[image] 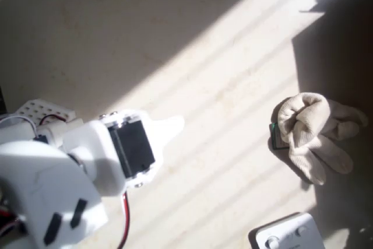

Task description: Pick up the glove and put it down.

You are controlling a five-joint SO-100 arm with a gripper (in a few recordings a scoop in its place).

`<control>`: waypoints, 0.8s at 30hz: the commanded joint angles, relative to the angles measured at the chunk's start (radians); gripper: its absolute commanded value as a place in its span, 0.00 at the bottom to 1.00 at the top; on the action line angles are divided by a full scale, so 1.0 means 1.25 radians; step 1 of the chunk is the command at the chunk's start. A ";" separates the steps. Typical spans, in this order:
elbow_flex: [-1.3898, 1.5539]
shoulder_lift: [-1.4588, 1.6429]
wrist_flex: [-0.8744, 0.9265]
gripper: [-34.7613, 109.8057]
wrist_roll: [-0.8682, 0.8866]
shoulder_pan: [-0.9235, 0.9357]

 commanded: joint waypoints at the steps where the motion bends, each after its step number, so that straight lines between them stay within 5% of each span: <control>1: 0.086 0.107 -0.006 0.25 -0.006 0.016; 24: 0.353 0.304 -0.076 0.25 -0.006 0.032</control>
